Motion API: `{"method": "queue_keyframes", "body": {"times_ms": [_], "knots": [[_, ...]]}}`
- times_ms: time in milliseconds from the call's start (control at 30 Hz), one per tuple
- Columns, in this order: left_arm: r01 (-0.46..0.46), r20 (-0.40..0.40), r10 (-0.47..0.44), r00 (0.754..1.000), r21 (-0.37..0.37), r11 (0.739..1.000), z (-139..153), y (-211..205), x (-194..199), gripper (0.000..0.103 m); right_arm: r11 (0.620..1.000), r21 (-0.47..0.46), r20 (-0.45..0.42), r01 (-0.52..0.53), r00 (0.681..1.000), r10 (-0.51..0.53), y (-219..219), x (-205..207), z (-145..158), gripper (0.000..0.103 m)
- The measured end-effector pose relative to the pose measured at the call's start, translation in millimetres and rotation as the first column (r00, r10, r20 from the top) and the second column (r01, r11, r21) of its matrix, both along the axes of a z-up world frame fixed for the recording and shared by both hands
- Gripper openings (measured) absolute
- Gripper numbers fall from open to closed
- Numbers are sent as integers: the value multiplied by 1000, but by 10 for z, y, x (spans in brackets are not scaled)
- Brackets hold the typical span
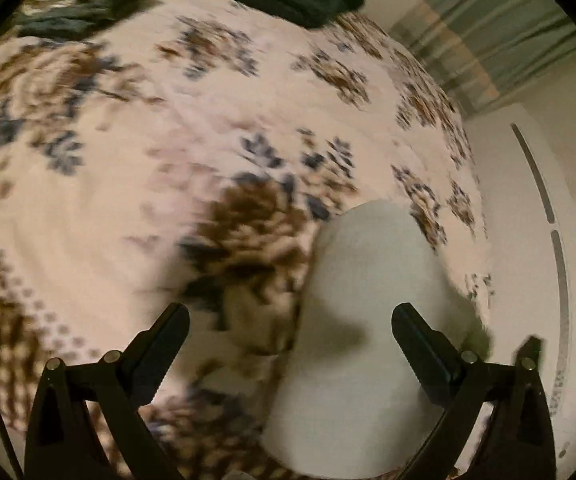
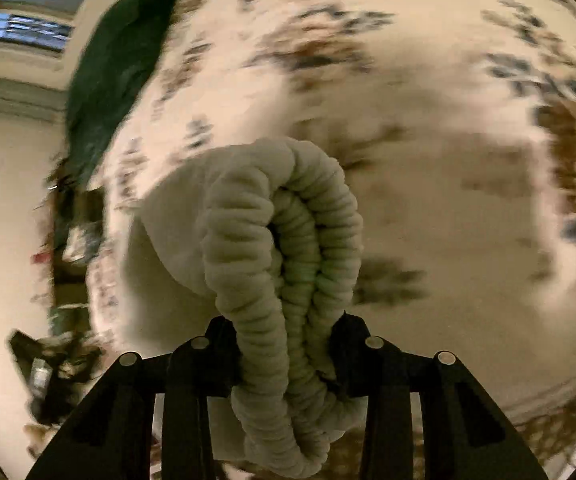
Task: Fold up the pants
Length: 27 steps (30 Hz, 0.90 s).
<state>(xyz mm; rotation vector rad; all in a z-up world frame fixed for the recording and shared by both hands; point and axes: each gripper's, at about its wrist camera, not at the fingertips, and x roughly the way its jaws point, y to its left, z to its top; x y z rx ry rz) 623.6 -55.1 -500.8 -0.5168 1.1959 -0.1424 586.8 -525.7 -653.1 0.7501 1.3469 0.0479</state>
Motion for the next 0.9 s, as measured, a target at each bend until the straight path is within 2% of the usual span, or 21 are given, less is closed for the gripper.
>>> {"method": "queue_keyframes", "body": {"times_ms": [67,133,267,333,433,500,533,567,633,700,767,833,900], "knots": [[31,-16,-32,999,-50,998,-62,-190,149,103,999,30,-63,43,997,-41,-166,-11,-322,39],[56,-16,-58,998,-82,995,-107,-406,307,103,993,108,-94,47,995,-37,-179,27,-661,40],[158,-85,-168,982,-116,981,-374,-880,753,103,995,95,-85,43,996,-35,-128,101,-824,47],[209,-146,-220,965,-86,974,-591,-1060,966,103,995,77,-82,63,995,-56,-130,124,-850,47],[289,-235,-277,932,16,957,-946,-1235,1226,103,997,38,-85,65,994,-62,-223,65,-884,47],[342,-294,-310,904,63,938,-1186,-1275,1317,103,999,-41,-119,32,992,-37,-269,61,-947,59],[350,-307,-320,896,47,936,-1246,-1263,1319,103,997,-66,-140,30,989,-39,-322,47,-986,76],[342,-307,-321,896,15,939,-1258,-1228,1297,103,997,-47,-177,56,982,-63,-407,19,-1042,84],[321,-297,-314,902,-29,947,-1174,-1137,1265,103,992,25,-210,120,971,-112,-517,-49,-1018,83],[286,-278,-295,914,-73,956,-1004,-1021,1169,103,990,10,-197,137,971,-133,-562,-96,-866,84],[273,-242,-283,928,-78,959,-787,-933,1023,102,981,-3,-168,192,967,-190,-585,-208,-643,85],[269,-200,-284,938,-97,958,-559,-861,808,102,970,48,-130,239,964,-232,-542,-336,-454,85],[293,-185,-309,933,-111,950,-398,-856,455,102,959,114,-134,258,961,-243,-412,-469,-384,85]]}}
